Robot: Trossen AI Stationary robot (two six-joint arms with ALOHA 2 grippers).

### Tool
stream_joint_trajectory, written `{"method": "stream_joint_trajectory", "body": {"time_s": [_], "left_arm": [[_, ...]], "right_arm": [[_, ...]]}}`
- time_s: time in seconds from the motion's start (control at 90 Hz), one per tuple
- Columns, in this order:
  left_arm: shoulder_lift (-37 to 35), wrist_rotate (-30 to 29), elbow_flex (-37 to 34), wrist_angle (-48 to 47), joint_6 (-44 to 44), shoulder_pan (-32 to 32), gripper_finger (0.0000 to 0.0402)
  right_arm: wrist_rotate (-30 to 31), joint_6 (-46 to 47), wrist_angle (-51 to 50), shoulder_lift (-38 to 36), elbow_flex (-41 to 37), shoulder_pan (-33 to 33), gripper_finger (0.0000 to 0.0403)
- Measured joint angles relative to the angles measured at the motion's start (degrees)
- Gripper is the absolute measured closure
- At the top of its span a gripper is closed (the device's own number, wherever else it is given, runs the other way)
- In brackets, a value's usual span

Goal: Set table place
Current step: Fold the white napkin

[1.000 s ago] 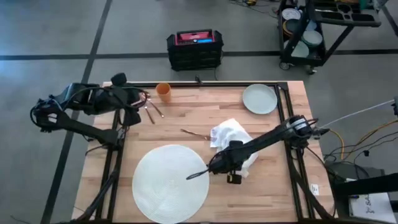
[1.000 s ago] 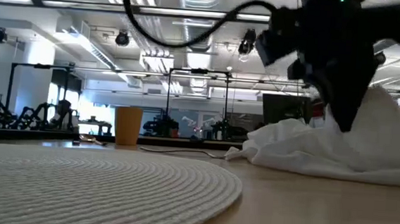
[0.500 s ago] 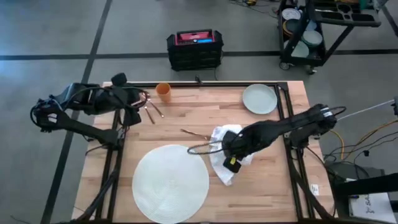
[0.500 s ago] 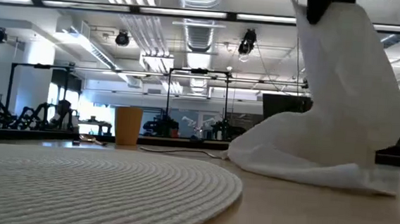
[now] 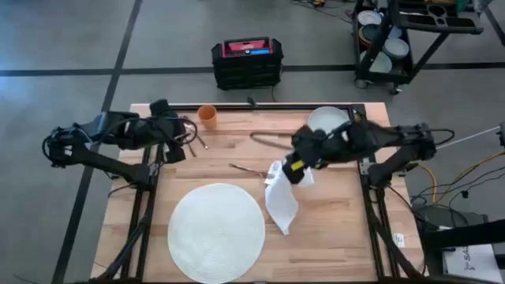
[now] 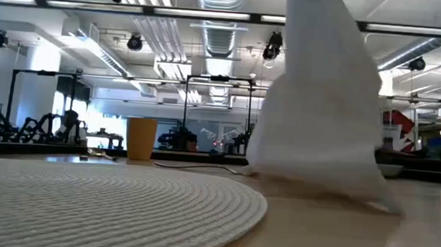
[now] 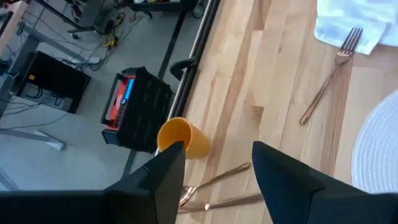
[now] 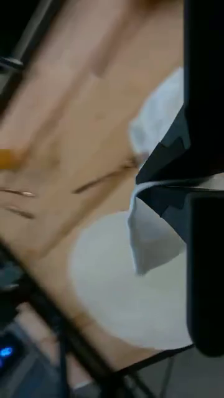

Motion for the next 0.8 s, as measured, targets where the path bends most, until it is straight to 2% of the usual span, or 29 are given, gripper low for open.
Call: {"method": "stream_joint_trajectory", "body": {"time_s": [0.278, 0.533, 0.6, 0.7, 0.8], "left_arm": [[1.4, 6.4, -8.4, 8.5, -3.6, 0.0, 0.0245], [1.8, 6.6, -11.4, 8.8, -8.5, 0.0, 0.027], [1.7, 6.6, -11.2, 9.5, -10.1, 0.0, 0.0277], [1.6, 7.5, -10.4, 14.6, -10.8, 0.0, 0.0284], [1.5, 8.6, -10.2, 24.3, -12.0, -0.1, 0.0288]], "right_arm": [[-0.1, -11.5, 5.5, 4.5, 11.8, -4.6, 0.0403], [1.4, -19.4, 5.0, 8.1, 23.8, -6.2, 0.0403], [3.5, -20.6, 4.2, 8.6, 26.4, -6.4, 0.0403], [5.7, -23.0, 5.1, 8.4, 26.8, -7.1, 0.0403], [5.8, -23.7, 4.1, 8.4, 26.7, -8.6, 0.0403]]}}
